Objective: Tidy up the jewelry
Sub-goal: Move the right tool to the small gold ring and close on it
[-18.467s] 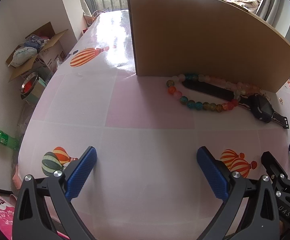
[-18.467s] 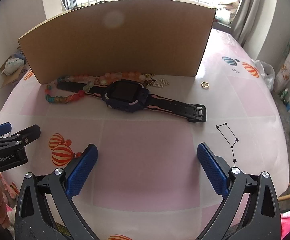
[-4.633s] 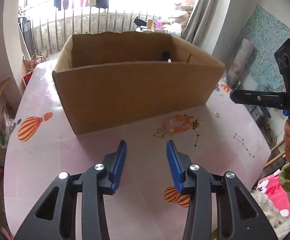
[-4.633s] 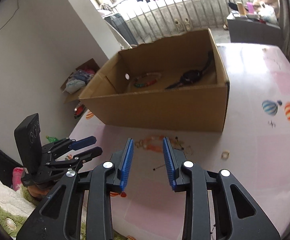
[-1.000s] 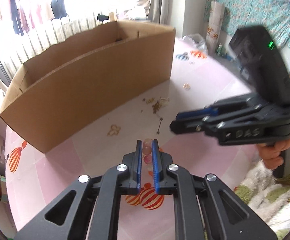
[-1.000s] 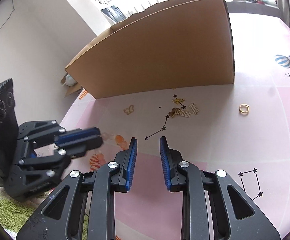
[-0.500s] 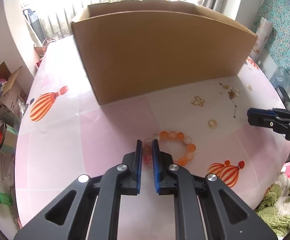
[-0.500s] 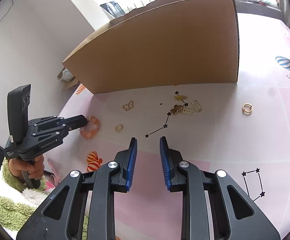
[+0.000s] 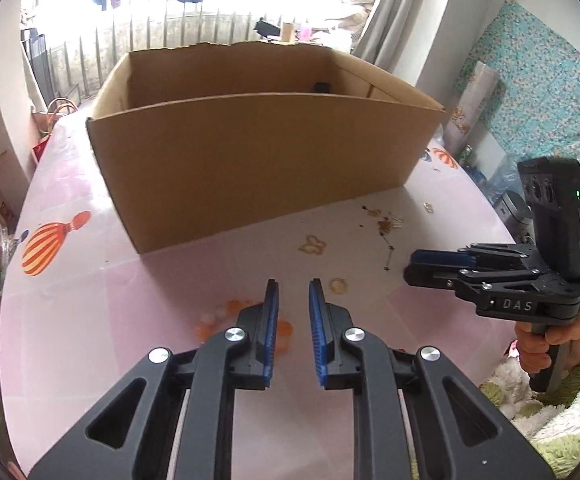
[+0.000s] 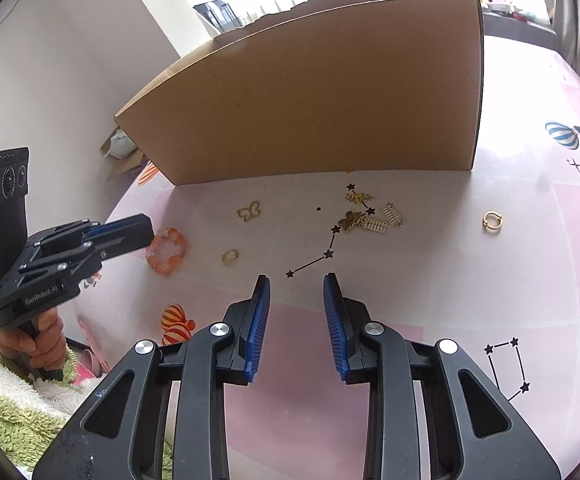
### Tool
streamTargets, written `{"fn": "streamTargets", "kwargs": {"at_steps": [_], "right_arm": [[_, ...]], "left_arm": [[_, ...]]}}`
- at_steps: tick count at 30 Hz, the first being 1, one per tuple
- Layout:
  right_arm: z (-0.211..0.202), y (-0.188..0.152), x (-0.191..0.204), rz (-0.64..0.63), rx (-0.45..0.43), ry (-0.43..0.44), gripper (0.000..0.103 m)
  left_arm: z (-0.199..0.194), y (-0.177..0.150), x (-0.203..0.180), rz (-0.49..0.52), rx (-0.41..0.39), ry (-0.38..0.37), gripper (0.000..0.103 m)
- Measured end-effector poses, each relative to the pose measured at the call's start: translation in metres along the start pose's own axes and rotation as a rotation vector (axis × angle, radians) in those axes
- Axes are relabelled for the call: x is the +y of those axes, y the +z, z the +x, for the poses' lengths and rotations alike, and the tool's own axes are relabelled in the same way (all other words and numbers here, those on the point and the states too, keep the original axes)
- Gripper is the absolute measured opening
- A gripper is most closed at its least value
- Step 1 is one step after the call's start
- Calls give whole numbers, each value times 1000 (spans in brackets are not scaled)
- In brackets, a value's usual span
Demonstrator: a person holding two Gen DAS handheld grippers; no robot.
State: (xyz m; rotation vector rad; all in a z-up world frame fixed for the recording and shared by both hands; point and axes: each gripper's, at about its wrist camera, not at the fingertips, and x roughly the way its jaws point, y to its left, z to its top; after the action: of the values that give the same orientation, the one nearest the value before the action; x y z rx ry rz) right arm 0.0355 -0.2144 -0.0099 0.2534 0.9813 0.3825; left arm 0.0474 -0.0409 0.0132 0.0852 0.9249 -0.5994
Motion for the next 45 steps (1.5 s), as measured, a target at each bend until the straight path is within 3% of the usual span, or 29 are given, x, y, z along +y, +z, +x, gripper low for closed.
{"fn": "streamTargets", "kwargs": {"at_steps": [5, 13, 29, 35, 40, 45], "right_arm": [[0, -4, 0, 6, -14, -6, 28], [-2, -7, -2, 10, -29, -4, 28], [-20, -7, -22, 29, -40, -1, 27], [-28, -2, -21, 13, -69, -77, 28], [-45, 4, -33, -10, -131, -239, 28], [-47, 10, -51, -23, -129, -395, 28]], "left_arm": [[23, -1, -24, 48, 45, -25, 15], [46, 5, -32, 83, 88, 28, 15], [57, 13, -45, 134, 86, 40, 15], [55, 10, -42, 125, 82, 41, 13], [53, 9, -39, 117, 81, 40, 13], [53, 9, -39, 118, 80, 41, 13]]}}
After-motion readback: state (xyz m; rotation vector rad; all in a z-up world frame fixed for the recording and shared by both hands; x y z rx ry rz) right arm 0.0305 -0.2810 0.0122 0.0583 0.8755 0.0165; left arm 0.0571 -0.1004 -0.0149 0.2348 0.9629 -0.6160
